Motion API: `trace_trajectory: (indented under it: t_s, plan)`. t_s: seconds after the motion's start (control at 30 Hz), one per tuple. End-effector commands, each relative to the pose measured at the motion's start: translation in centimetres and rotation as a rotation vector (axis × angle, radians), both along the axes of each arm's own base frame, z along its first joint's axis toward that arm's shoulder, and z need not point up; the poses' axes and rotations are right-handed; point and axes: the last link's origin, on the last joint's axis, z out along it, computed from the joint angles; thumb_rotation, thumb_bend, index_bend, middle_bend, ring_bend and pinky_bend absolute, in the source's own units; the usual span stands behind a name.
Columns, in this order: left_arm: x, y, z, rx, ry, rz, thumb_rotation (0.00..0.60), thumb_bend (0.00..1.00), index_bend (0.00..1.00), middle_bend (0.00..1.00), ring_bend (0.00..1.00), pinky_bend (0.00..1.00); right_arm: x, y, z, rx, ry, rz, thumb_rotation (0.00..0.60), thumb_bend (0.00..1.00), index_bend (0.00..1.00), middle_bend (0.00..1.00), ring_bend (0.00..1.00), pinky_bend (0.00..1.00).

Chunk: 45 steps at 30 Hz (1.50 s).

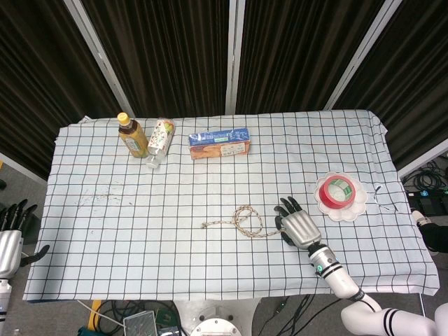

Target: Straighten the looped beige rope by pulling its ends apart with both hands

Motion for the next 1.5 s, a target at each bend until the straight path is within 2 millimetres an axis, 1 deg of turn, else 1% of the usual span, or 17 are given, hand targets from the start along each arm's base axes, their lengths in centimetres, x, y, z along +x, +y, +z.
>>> trace_trajectory:
  t_s: [0.03,0.6,0.8,0.93,1.03,1.1,1.23,1.33,1.37,1.5]
  plan:
    - [0.0,0.0,0.0,0.000,0.000,0.000,0.600,0.14,0.12,0.00,0.00,0.00,0.0,0.0,0.0,0.001,0.001,0.000,0.600,0.34,0.52,0.20,0.00,0.00]
    - [-0.1,0.1,-0.1,-0.003,0.000,0.000,0.600,0.14,0.12,0.00,0.00,0.00,0.1,-0.4,0.0,0.002,0.005,-0.005,0.600,0.36,0.54,0.20,0.00,0.00]
    - [-0.1,0.1,-0.1,-0.008,0.002,-0.003,0.600,0.14,0.12,0.00,0.00,0.00,0.2,-0.4,0.0,0.000,0.003,-0.005,0.600,0.40,0.57,0.21,0.00,0.00]
    - [0.3,0.6,-0.1,-0.023,0.011,-0.029,0.600,0.14,0.12,0.00,0.00,0.00,0.2,-0.3,0.2,-0.005,0.002,-0.002,0.600,0.45,0.59,0.22,0.00,0.00]
    - [1.3,1.6,-0.1,-0.053,0.002,-0.091,0.600,0.14,0.12,0.00,0.00,0.00,0.4,-0.3,0.6,-0.019,-0.005,0.005,0.600,0.48,0.61,0.22,0.00,0.00]
    - [2.3,2.7,-0.2,-0.083,-0.010,-0.147,0.600,0.14,0.13,0.00,0.00,0.00,0.7,-0.3,1.0,-0.027,-0.015,0.003,0.600,0.48,0.62,0.22,0.00,0.00]
    - [4.8,5.7,-1.2,-0.161,-0.080,-0.259,0.600,0.13,0.22,0.03,0.00,0.00,1.4,-0.7,2.0,-0.044,-0.047,-0.010,0.600,0.48,0.63,0.22,0.00,0.00]
    - [7.0,8.4,-2.6,-0.241,-0.144,-0.322,0.600,0.13,0.28,0.06,0.00,0.00,2.1,-1.0,2.4,-0.052,-0.049,-0.012,0.600,0.49,0.63,0.22,0.00,0.00]
    - [7.9,9.5,-3.3,-0.274,-0.168,-0.339,0.600,0.13,0.30,0.07,0.00,0.00,2.3,-1.1,2.5,-0.054,-0.048,-0.013,0.600,0.49,0.63,0.22,0.00,0.00]
    - [10.8,12.7,-5.9,-0.371,-0.251,-0.365,0.600,0.13,0.35,0.09,0.00,0.00,2.9,-1.2,2.5,-0.048,-0.048,-0.030,0.600,0.49,0.63,0.22,0.00,0.00]
